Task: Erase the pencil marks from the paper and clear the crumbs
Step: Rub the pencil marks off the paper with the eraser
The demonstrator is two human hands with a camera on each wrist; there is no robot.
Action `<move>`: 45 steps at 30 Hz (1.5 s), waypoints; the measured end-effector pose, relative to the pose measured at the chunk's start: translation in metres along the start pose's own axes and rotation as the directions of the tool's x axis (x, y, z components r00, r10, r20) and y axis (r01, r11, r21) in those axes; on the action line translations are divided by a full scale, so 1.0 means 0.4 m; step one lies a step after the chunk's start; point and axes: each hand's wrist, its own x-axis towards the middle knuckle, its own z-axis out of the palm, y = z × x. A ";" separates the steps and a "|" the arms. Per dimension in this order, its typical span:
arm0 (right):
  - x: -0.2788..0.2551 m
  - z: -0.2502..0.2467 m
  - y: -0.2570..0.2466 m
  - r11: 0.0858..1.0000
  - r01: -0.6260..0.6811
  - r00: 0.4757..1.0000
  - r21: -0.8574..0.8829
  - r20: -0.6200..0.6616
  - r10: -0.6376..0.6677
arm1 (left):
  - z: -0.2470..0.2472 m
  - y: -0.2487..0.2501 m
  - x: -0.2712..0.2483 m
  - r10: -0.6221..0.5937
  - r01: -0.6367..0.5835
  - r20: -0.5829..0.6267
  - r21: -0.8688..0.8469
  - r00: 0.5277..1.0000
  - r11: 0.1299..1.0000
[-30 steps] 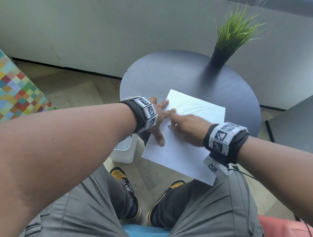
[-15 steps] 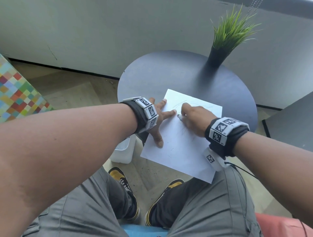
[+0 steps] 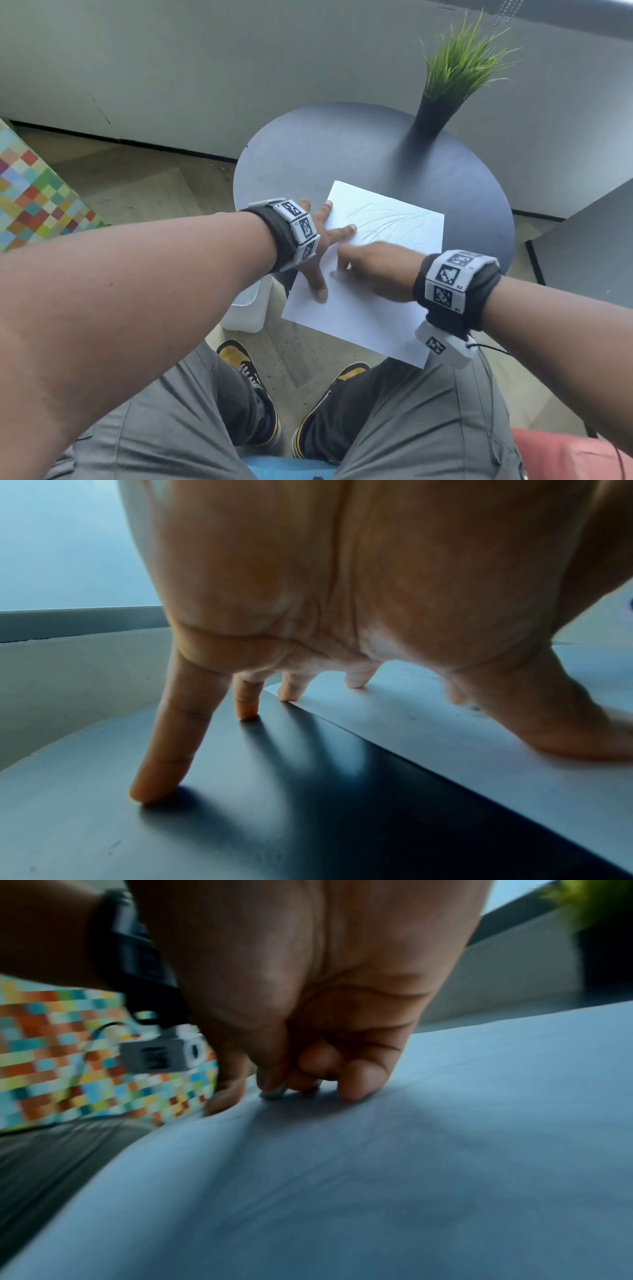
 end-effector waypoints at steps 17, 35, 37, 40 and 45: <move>-0.046 0.028 -0.043 0.997 0.074 0.996 -0.023 0.061 -0.072 | -0.007 0.012 -0.003 -0.016 0.016 0.016 0.012 1.000 1.000; -0.049 0.047 -0.040 0.999 0.010 0.999 -0.037 -0.040 -0.011 | -0.001 0.014 0.000 -0.024 0.024 0.007 0.024 1.000 0.999; -0.043 0.022 -0.018 0.999 -0.052 0.997 -0.010 -0.058 0.051 | -0.004 0.015 -0.001 -0.020 0.020 0.009 0.024 1.000 1.000; -0.011 -0.002 0.043 0.956 -0.291 0.938 0.046 -0.184 0.295 | -0.004 0.012 -0.003 -0.020 0.020 0.010 0.002 1.000 1.000; -0.044 0.044 -0.045 1.000 -0.006 1.000 -0.030 -0.017 0.006 | -0.002 0.015 -0.003 -0.028 0.028 0.012 0.025 1.000 0.999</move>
